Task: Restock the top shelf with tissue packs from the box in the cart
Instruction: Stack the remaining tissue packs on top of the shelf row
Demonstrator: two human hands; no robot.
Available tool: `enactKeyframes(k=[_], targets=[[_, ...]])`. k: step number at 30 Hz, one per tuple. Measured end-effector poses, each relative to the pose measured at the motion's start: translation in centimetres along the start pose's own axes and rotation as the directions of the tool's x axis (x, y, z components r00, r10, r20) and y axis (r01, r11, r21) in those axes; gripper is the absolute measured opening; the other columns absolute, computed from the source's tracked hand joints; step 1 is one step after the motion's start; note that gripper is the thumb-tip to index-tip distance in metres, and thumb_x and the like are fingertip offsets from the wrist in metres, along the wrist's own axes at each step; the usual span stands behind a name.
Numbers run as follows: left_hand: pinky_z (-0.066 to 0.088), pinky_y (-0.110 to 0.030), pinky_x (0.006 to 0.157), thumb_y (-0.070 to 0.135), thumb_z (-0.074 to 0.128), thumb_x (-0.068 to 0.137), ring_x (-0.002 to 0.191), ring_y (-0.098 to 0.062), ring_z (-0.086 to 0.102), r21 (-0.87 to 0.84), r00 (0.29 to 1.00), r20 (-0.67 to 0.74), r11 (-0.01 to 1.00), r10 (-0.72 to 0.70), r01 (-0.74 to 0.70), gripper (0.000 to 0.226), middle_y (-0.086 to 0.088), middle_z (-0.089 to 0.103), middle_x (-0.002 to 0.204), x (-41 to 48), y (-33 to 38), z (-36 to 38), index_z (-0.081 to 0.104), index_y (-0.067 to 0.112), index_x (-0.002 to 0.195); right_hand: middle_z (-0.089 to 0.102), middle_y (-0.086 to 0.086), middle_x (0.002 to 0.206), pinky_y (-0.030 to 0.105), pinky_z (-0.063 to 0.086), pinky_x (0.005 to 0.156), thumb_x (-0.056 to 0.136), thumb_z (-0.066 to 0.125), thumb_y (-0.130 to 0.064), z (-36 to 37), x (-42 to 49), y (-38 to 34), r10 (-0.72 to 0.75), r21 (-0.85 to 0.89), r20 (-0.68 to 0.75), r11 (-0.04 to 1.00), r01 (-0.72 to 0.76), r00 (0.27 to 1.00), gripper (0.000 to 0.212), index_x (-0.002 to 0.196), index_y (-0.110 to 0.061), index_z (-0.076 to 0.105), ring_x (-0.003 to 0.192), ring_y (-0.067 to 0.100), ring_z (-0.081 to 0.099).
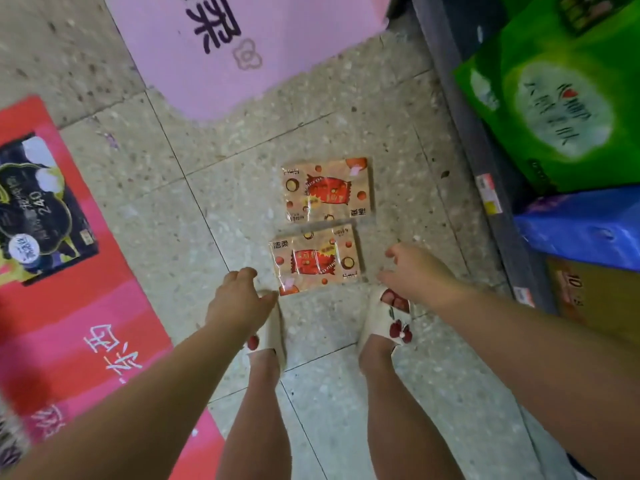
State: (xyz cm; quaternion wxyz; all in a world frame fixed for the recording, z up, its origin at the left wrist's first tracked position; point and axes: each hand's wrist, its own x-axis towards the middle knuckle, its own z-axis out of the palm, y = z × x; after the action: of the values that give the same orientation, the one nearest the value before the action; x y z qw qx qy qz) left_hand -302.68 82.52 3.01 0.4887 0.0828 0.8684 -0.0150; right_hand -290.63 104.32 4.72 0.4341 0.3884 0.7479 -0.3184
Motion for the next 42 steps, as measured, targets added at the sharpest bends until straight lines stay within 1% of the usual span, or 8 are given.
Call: enactKeyframes(k=[6, 10, 14, 22, 25, 33, 37, 42], targets=[[0.046, -0.033, 0.077, 0.037, 0.064, 0.087, 0.068, -0.016, 0.059, -0.138, 0.998, 0.04, 0.989, -0.056, 0.061, 0.066, -0.014, 0.041, 0.14, 7.9, -0.5, 5.2, 0.037, 0.009, 0.14, 0.06, 0.009, 0.12, 0.031, 0.047, 0.082, 0.092, 0.056, -0.03, 5.2, 8.1, 0.6, 0.043, 0.056, 0.052, 0.997, -0.046, 0.998, 0.034, 0.122, -0.013, 0.055, 0.103, 0.025, 0.058], [0.047, -0.042, 0.092, 0.038, 0.067, 0.084, 0.112, -0.033, 0.056, -0.172, 0.994, 0.052, 0.979, -0.1, 0.108, 0.072, -0.015, 0.041, 0.142, 12.2, -1.5, 9.0, 0.035, 0.009, 0.141, 0.063, 0.01, 0.116, 0.03, 0.043, 0.077, 0.092, 0.058, -0.024, 8.4, 12.5, 1.0, 0.035, 0.095, 0.044, 0.995, -0.039, 0.998, 0.028, 0.117, -0.011, 0.06, 0.1, 0.024, 0.059], [0.043, -0.039, 0.091, 0.037, 0.068, 0.083, 0.121, -0.034, 0.049, -0.269, 0.988, 0.056, 0.951, -0.143, 0.152, 0.078, -0.016, 0.039, 0.143, 16.3, -1.8, 12.0, 0.03, 0.007, 0.143, 0.061, 0.011, 0.122, 0.031, 0.042, 0.079, 0.091, 0.06, -0.025, 11.0, 16.7, 1.7, 0.049, 0.168, 0.032, 0.984, -0.054, 0.998, 0.038, 0.125, -0.01, 0.055, 0.098, 0.023, 0.057], [0.043, -0.027, 0.061, 0.032, 0.068, 0.084, 0.075, -0.015, 0.056, -0.57, 0.964, 0.153, 0.778, -0.216, 0.265, 0.04, -0.002, 0.062, 0.094, 21.9, -1.5, 16.0, 0.056, 0.009, 0.115, 0.065, -0.002, 0.106, 0.034, 0.048, 0.088, 0.088, 0.063, -0.034, 16.2, 23.6, 3.4, 0.008, 0.418, 0.052, 0.908, -0.029, 0.999, 0.036, 0.12, -0.017, 0.06, 0.098, 0.017, 0.06], [0.049, -0.03, 0.065, 0.032, 0.074, 0.079, 0.088, -0.022, 0.06, -0.643, 0.958, 0.161, 0.712, -0.236, 0.284, 0.053, -0.007, 0.062, 0.108, 22.3, -1.7, 16.6, 0.051, 0.006, 0.119, 0.068, 0.001, 0.104, 0.043, 0.051, 0.09, 0.081, 0.067, -0.044, 17.4, 24.4, 4.0, 0.061, 0.414, 0.061, 0.907, -0.081, 0.996, 0.042, 0.115, -0.019, 0.062, 0.095, 0.022, 0.063], [0.053, -0.037, 0.073, 0.029, 0.076, 0.076, 0.088, -0.024, 0.062, -0.647, 0.968, 0.033, 0.733, -0.249, 0.21, 0.052, -0.003, 0.058, 0.1, 14.8, -0.6, 14.3, 0.043, 0.013, 0.112, 0.065, 0.001, 0.105, 0.034, 0.049, 0.08, 0.082, 0.07, -0.029, 14.8, 17.0, 4.4, 0.012, 0.495, -0.042, 0.869, 0.01, 0.999, 0.052, 0.127, -0.021, 0.046, 0.093, 0.019, 0.061], [0.044, -0.026, 0.055, 0.032, 0.075, 0.076, 0.066, -0.008, 0.057, -0.632, 0.97, -0.002, 0.752, -0.242, 0.186, 0.039, 0.006, 0.06, 0.081, 8.6, -0.1, 11.0, 0.052, 0.016, 0.104, 0.066, 0.012, 0.108, 0.041, 0.051, 0.085, 0.083, 0.069, -0.029, 12.0, 9.9, 4.1, 0.013, 0.485, -0.074, 0.874, 0.025, 0.997, 0.04, 0.115, -0.011, 0.056, 0.099, 0.029, 0.062], [0.05, -0.036, 0.06, 0.035, 0.073, 0.078, 0.068, -0.024, 0.062, -0.625, 0.983, -0.026, 0.77, -0.184, 0.128, 0.032, 0.001, 0.066, 0.085, 0.5, 0.4, 6.4, 0.053, 0.021, 0.099, 0.063, 0.005, 0.113, 0.031, 0.048, 0.078, 0.087, 0.065, -0.026, 8.1, 1.6, 3.2, 0.062, 0.529, -0.094, 0.849, -0.003, 0.994, 0.04, 0.121, -0.013, 0.05, 0.102, 0.025, 0.061]])
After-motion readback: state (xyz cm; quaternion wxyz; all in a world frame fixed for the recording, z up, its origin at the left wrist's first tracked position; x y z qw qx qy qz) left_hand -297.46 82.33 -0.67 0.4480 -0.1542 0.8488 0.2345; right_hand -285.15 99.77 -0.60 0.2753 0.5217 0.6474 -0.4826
